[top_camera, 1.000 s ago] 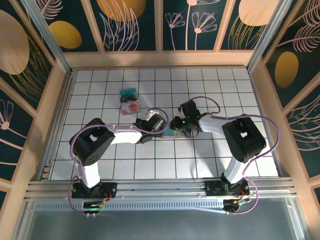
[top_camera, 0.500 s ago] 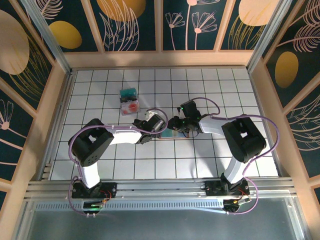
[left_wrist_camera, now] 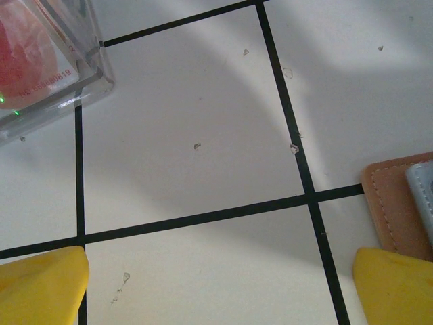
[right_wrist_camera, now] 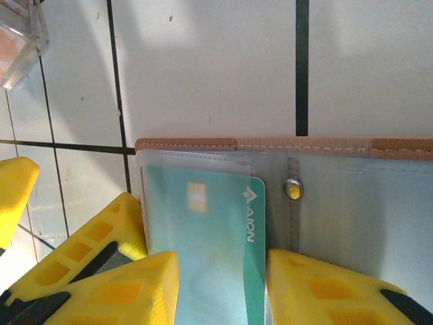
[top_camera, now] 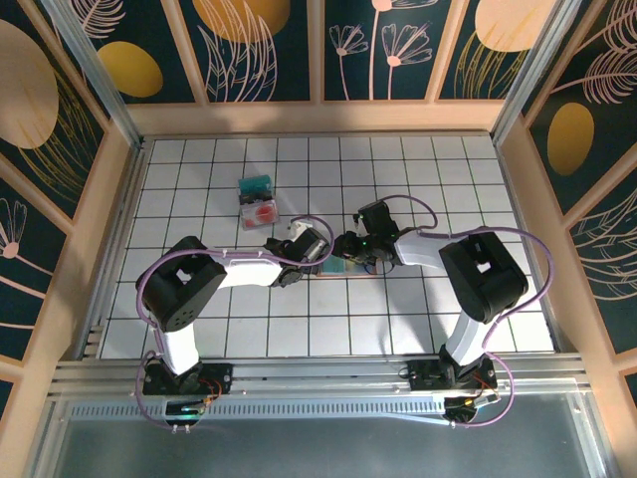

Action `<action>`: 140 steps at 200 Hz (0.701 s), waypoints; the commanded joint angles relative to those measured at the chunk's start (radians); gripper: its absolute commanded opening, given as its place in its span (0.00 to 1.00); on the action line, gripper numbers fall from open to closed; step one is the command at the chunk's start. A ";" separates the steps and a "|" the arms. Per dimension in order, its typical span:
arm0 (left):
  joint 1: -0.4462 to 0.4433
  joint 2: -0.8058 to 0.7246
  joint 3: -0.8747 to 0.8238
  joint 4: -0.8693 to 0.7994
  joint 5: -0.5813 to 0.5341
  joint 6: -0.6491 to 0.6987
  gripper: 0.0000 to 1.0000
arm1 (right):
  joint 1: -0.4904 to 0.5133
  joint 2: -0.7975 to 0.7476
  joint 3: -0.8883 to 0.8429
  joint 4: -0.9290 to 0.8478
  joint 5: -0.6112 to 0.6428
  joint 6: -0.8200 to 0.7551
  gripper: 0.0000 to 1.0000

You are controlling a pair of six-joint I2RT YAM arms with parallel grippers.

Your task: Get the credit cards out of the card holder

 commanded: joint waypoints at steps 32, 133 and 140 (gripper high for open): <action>0.000 0.012 -0.005 -0.103 -0.007 -0.002 0.99 | 0.008 -0.006 -0.027 0.102 -0.081 0.041 0.30; 0.001 0.012 -0.009 -0.122 -0.010 -0.011 0.99 | -0.046 -0.055 -0.138 0.306 -0.204 0.093 0.20; 0.001 0.011 -0.007 -0.123 -0.011 -0.011 0.99 | -0.046 -0.051 -0.143 0.320 -0.211 0.093 0.20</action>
